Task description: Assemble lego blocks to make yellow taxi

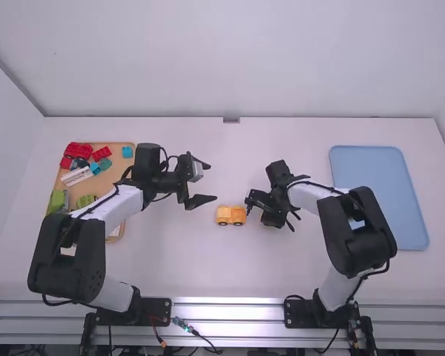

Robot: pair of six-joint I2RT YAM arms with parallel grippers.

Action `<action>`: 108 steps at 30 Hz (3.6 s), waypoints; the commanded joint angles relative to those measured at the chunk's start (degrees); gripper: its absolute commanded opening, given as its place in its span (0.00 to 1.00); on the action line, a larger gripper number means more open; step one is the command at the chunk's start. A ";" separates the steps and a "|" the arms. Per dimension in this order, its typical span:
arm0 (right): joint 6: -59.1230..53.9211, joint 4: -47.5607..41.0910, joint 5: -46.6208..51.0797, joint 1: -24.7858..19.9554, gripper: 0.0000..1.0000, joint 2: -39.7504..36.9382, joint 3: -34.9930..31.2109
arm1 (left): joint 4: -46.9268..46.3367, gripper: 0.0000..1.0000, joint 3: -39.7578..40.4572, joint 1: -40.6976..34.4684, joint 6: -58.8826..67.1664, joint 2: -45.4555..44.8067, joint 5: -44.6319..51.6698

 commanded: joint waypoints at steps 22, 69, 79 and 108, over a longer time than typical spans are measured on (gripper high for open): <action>42.71 6.66 6.93 3.32 0.00 -1.93 -0.81 | -0.68 0.99 -0.81 -0.04 -0.20 -1.46 1.53; 161.17 -5.58 19.15 4.39 0.00 -10.19 -2.16 | -0.46 0.99 -0.79 0.17 -0.20 -1.46 1.68; 159.03 -2.13 14.38 1.75 0.00 -4.84 -2.01 | -0.46 0.99 -0.79 0.17 -0.20 -1.46 1.68; 159.38 0.12 11.10 2.54 0.58 -2.96 -2.12 | -0.48 0.99 -0.81 0.17 -0.22 -1.46 1.70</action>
